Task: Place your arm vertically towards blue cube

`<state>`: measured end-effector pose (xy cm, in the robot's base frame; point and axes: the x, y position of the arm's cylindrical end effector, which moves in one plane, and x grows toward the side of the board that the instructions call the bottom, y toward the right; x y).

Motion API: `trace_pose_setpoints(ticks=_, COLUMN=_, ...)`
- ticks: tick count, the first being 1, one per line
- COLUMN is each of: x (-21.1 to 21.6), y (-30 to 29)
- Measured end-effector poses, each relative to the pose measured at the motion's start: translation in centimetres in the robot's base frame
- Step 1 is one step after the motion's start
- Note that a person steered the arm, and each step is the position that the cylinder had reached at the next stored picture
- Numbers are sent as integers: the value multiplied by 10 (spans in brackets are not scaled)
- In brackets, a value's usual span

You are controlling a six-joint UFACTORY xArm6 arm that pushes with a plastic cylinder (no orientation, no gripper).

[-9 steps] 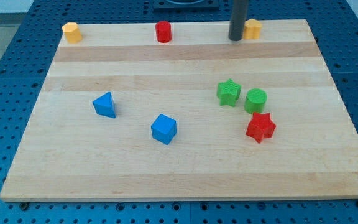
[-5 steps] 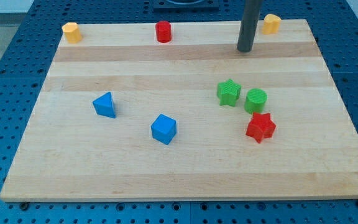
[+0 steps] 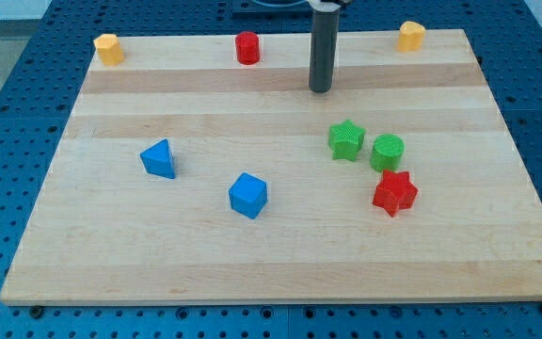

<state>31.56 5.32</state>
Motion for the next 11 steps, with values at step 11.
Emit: trace_pose_setpoints(ticks=11, x=81, y=-77)
